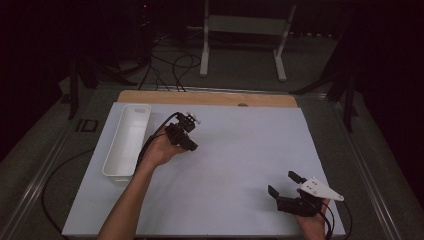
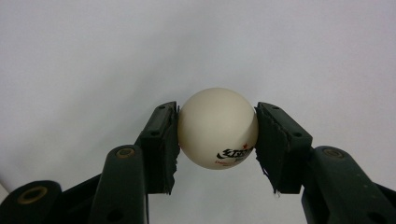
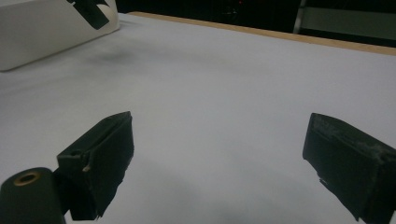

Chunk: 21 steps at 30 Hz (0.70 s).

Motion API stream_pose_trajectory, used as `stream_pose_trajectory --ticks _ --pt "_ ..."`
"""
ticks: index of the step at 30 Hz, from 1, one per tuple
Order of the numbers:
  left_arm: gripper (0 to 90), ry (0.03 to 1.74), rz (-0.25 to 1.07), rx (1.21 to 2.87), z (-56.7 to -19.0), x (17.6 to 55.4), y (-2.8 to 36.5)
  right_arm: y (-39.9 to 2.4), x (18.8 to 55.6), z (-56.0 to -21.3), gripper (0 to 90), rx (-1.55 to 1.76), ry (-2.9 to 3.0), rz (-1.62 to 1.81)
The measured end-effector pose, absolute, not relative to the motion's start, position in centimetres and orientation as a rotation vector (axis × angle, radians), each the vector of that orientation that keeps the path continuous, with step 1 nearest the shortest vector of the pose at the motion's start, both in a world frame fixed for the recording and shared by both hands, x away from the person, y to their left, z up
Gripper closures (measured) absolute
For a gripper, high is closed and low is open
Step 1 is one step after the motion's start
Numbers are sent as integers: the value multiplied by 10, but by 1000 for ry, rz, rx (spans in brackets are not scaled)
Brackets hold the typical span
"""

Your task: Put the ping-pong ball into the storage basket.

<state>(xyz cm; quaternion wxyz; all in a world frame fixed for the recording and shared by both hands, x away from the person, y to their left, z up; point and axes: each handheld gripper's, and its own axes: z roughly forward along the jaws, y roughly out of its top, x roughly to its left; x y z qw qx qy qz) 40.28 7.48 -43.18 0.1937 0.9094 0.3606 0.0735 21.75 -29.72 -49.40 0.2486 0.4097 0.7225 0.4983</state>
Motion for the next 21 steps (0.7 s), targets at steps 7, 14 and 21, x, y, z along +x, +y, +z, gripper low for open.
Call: stream_pose_trajectory --ticks 7,14,21 --pt "512 1010 205 2542 -428 402 76 -297 217 -494 84 1117 1969 1358" --pt "512 1009 207 2533 -424 401 78 -297 217 -494 84 1117 1969 1357" --pt "512 1006 209 2528 -420 400 78 -297 217 -494 84 1118 1968 1358"
